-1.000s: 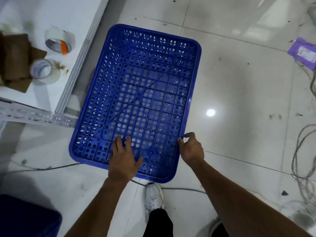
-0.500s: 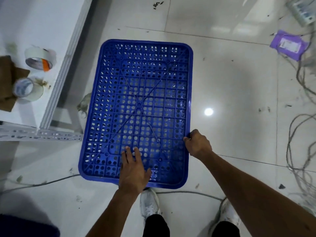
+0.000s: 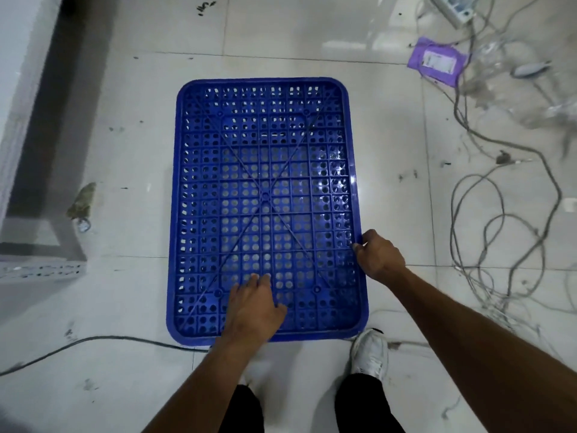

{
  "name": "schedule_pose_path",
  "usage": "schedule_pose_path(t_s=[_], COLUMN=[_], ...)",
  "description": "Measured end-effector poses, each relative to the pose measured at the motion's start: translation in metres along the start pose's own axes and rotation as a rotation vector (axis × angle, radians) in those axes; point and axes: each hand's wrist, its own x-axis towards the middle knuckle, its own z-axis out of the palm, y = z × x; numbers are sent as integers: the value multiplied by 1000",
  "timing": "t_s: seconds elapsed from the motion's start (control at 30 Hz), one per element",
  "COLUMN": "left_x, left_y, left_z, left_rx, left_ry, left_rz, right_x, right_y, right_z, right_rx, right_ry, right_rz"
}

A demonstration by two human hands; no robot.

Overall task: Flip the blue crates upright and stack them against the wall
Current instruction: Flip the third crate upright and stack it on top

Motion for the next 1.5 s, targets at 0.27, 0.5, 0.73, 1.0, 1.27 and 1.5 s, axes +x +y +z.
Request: schedule_pose_path(t_s=[0.27, 0.5, 0.73, 1.0, 1.27, 1.5], left_x=[24, 49, 44, 14, -18, -39], left_y=[42, 86, 100, 124, 89, 14], left_z=[-32, -24, -14, -51, -95, -129], left_rx=[-191, 267, 286, -188, -313, -321], left_ry=[-26, 64, 202, 350, 463, 542], left_rz=[162, 401, 413, 341, 151, 24], right_x=[8, 25, 24, -24, -110, -144], right_y=[47, 53, 54, 16, -76, -149], right_z=[-26, -23, -28, -40, -40, -7], right_rx=[45, 200, 237, 237, 204, 228], right_ry=[-2, -43, -45, 114, 145, 82], right_rz=[-17, -47, -66, -117, -343, -533])
